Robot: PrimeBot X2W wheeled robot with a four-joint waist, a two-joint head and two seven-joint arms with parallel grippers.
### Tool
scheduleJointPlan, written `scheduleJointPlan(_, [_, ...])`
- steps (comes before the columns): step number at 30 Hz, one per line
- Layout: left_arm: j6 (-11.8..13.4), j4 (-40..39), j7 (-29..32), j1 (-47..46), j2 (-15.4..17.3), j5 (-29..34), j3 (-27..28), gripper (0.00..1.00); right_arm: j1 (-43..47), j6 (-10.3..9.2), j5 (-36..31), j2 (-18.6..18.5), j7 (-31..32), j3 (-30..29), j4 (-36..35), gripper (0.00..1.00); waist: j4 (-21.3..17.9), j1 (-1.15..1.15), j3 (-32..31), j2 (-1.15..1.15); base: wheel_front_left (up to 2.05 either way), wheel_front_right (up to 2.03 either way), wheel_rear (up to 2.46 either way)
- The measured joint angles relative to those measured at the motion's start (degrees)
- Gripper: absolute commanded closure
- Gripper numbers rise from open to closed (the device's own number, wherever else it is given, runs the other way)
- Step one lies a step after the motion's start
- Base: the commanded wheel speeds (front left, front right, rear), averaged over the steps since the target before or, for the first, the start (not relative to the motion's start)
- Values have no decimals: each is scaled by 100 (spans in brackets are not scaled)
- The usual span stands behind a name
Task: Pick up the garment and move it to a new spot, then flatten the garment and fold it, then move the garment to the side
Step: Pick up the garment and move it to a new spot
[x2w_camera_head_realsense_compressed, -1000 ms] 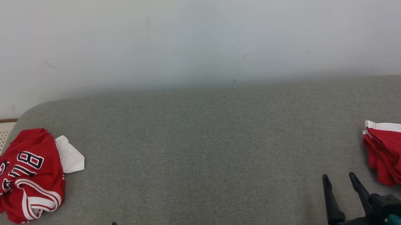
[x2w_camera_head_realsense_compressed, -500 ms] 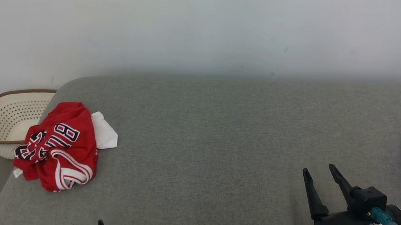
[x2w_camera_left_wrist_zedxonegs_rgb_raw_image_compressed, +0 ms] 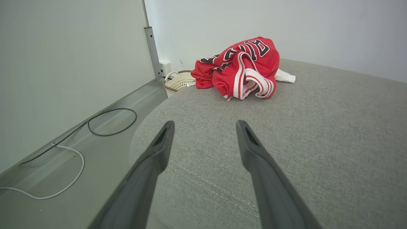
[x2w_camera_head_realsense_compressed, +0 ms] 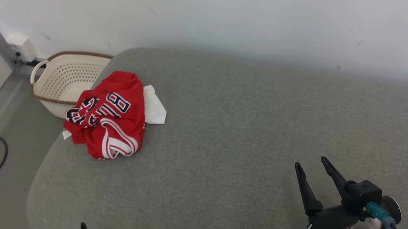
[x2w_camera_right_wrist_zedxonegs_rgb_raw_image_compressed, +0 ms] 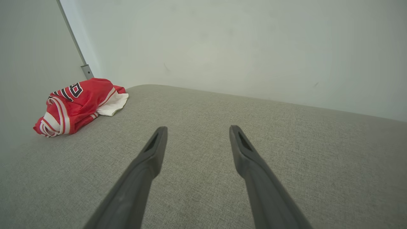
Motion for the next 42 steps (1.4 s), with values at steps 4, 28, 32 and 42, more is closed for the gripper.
scheduleJointPlan(4, [-174,-11,0,-110,-8,-181,104,0,-80,0,0,-55,0,56,-3,0,145,0,170,0,0,0,0])
scheduleJointPlan(28, [-1251,2135,3,-3231,981,-324,-74,0,-847,0,58,-806,0,153,-369,0,-617,2,1666,1,0,0,0])
scheduleJointPlan(32, [-1254,2530,2,-3404,1010,-508,-116,0,-899,0,63,-873,0,141,-428,0,-819,1,1835,1,0,0,0])
scheduleJointPlan(42, [-1247,3290,3,-3860,1267,-565,103,0,-961,0,62,-945,0,11,-536,0,-1199,1,2245,1,0,0,0])
